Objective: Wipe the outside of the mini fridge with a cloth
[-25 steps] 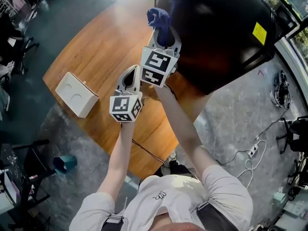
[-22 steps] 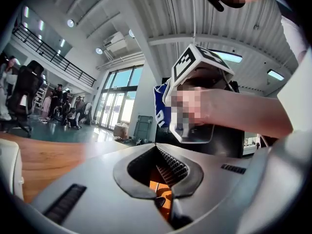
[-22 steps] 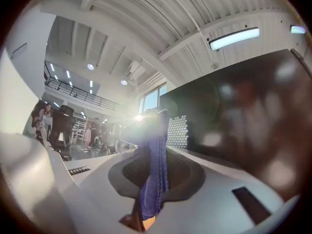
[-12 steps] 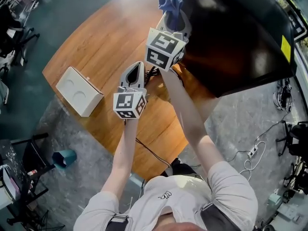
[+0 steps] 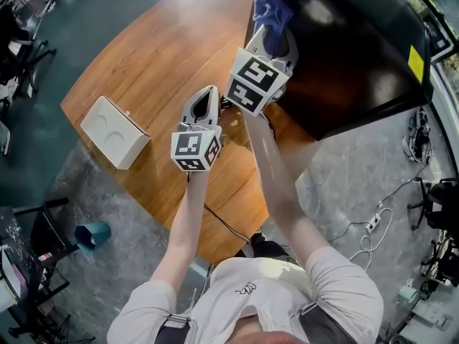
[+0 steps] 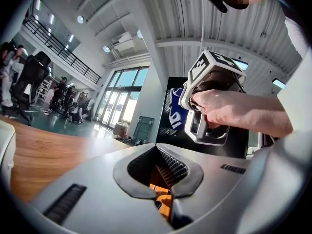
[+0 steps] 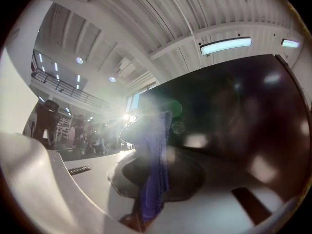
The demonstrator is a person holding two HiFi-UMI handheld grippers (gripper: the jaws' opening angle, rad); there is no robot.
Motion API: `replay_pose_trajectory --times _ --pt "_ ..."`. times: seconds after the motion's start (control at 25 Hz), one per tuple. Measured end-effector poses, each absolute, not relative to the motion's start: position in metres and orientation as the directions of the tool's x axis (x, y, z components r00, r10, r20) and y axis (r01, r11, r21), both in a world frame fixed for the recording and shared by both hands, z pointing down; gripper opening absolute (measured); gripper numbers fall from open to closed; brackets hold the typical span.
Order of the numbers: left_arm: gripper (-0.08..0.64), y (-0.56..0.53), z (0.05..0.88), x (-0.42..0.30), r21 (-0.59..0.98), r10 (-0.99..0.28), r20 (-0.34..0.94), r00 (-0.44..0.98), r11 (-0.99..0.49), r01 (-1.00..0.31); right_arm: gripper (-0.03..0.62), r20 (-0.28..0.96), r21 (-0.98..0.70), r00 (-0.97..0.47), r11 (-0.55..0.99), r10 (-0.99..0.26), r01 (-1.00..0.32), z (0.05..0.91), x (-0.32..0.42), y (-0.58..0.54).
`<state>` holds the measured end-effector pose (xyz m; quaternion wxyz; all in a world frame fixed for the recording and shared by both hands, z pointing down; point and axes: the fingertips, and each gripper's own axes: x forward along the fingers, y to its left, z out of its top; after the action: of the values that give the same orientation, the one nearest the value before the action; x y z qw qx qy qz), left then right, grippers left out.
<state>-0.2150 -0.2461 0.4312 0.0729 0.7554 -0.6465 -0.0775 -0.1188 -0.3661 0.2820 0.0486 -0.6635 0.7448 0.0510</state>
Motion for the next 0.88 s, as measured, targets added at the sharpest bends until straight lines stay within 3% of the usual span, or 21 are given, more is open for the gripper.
replay_pose_trajectory --times 0.88 --pt "0.005 -0.207 0.391 -0.079 0.212 -0.958 -0.062 0.279 -0.286 -0.934 0.061 -0.160 -0.005 0.095 -0.096 -0.983 -0.995 0.274 0.086 -0.263"
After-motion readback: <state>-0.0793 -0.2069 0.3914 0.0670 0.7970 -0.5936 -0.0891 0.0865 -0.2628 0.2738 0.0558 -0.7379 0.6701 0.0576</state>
